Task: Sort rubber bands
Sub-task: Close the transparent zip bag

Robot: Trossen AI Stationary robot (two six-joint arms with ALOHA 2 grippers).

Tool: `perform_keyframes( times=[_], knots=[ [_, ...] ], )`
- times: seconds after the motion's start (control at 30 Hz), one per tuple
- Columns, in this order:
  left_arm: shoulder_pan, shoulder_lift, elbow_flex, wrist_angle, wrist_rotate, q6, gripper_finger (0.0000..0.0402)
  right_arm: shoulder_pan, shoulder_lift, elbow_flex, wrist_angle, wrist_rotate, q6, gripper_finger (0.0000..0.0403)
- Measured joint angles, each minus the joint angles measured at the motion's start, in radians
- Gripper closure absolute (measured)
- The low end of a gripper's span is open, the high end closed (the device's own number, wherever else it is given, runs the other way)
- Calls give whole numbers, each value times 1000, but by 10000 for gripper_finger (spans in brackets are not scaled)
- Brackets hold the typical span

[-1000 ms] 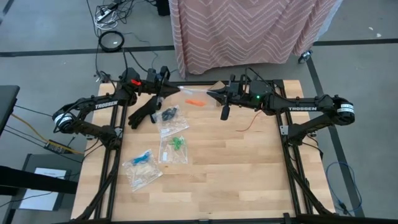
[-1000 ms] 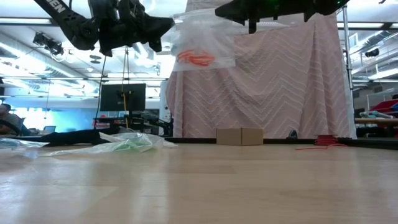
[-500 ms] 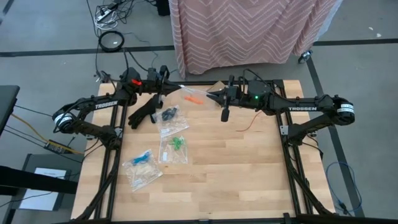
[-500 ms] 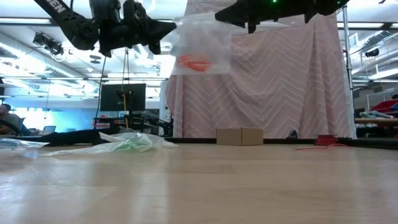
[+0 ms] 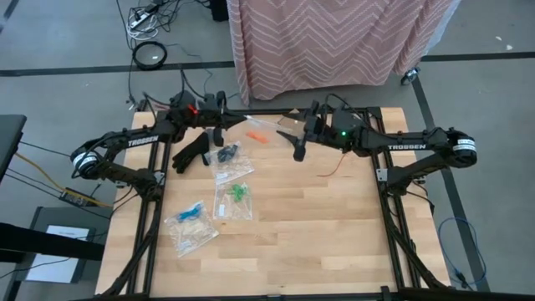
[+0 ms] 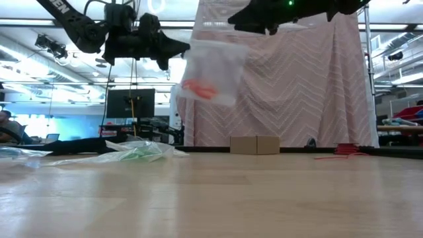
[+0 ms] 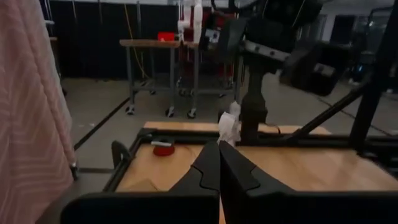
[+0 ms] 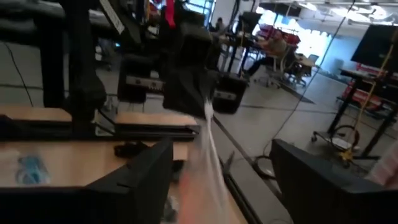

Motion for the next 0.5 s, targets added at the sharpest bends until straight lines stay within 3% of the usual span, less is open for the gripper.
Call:
perform_keyframes(
  times=[0.13,0.5],
  knots=[
    [-37,0,0,-51,-45,45,401,17,46,8,4,19,-5,138],
    [-146,0,0,-100,-152,97,401,22,203,142,1,0,-60,179]
  ],
)
